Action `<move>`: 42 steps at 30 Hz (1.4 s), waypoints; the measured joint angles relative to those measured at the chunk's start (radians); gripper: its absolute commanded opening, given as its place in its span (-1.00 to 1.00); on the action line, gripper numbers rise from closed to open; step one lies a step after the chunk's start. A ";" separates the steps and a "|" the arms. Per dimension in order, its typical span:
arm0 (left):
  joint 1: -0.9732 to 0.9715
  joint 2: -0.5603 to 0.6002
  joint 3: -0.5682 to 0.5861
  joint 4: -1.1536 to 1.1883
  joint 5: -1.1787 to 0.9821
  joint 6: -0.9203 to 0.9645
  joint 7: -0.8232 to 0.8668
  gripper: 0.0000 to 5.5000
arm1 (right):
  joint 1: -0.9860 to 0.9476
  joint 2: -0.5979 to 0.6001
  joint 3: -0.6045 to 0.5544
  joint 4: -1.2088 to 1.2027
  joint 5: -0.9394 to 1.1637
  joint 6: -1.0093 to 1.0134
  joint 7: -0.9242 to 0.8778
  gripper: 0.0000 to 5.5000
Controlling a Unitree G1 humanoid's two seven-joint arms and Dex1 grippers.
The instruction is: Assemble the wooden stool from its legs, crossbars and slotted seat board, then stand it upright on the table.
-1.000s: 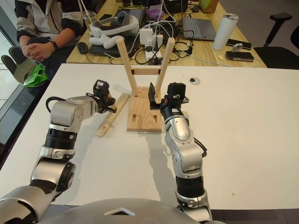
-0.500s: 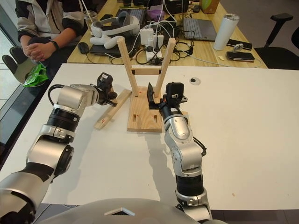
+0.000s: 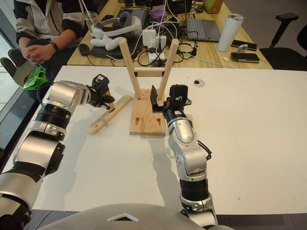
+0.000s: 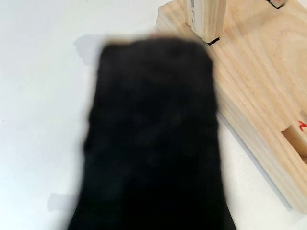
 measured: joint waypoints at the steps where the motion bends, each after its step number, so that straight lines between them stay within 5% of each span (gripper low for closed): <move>1: 0.001 0.000 0.009 0.006 -0.001 -0.001 0.006 -0.67 | 0.000 0.000 0.000 0.000 0.000 0.000 0.000 0.66; 8: 0.035 -0.029 0.152 -0.027 -0.047 0.042 0.100 -0.67 | 0.002 0.000 0.001 -0.005 0.000 0.003 0.000 0.66; 19: 0.165 -0.075 0.302 -0.324 -0.113 0.180 0.245 -0.09 | 0.013 0.000 0.004 -0.013 0.000 0.006 -0.011 0.66; 30: 0.222 -0.046 0.299 -0.510 -0.132 0.187 0.238 -0.09 | 0.019 -0.001 0.007 -0.016 0.000 0.006 -0.018 0.66; 42: 0.126 -0.014 0.509 -0.587 -0.191 -0.004 0.325 -0.09 | 0.022 -0.001 0.008 -0.034 0.000 0.012 -0.020 0.66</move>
